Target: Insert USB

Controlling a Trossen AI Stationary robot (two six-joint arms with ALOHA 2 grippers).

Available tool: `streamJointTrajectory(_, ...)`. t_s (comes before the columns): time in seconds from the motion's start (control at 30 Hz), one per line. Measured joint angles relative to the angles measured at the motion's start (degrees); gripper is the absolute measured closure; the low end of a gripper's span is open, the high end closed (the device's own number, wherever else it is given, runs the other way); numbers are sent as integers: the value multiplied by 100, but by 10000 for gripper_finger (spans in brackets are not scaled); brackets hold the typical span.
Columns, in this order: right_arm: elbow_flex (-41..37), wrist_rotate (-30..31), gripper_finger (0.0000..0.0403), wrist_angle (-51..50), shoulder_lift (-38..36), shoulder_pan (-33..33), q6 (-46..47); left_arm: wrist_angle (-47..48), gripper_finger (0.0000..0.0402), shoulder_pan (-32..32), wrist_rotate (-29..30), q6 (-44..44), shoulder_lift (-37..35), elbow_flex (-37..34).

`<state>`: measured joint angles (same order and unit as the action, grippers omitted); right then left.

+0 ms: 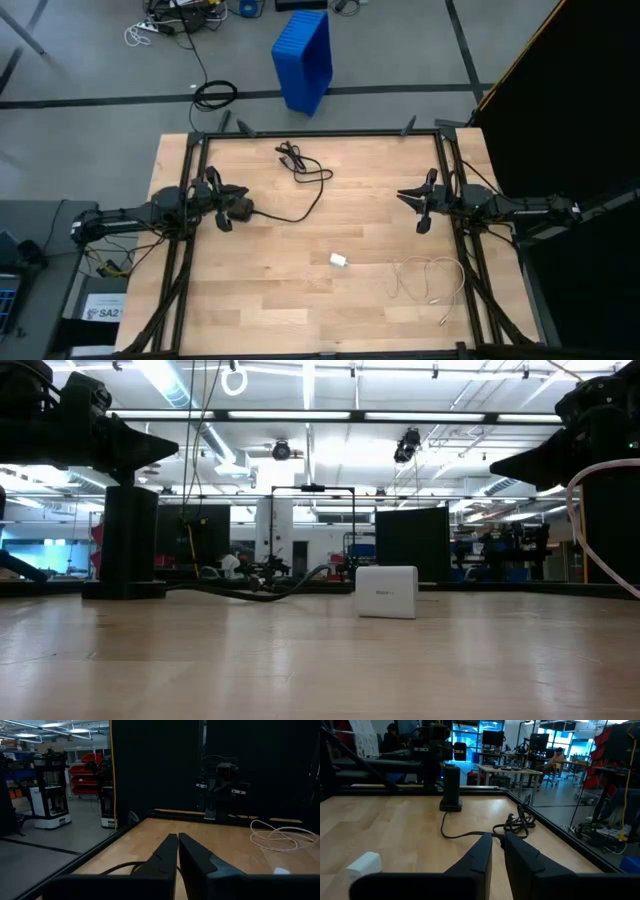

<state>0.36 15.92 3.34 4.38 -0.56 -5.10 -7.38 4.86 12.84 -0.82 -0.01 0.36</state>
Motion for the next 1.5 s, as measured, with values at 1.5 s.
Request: streamJointTrajectory(1.5,0,-1,366,2,0,0,0,-2,401,0,2,0,0,2)
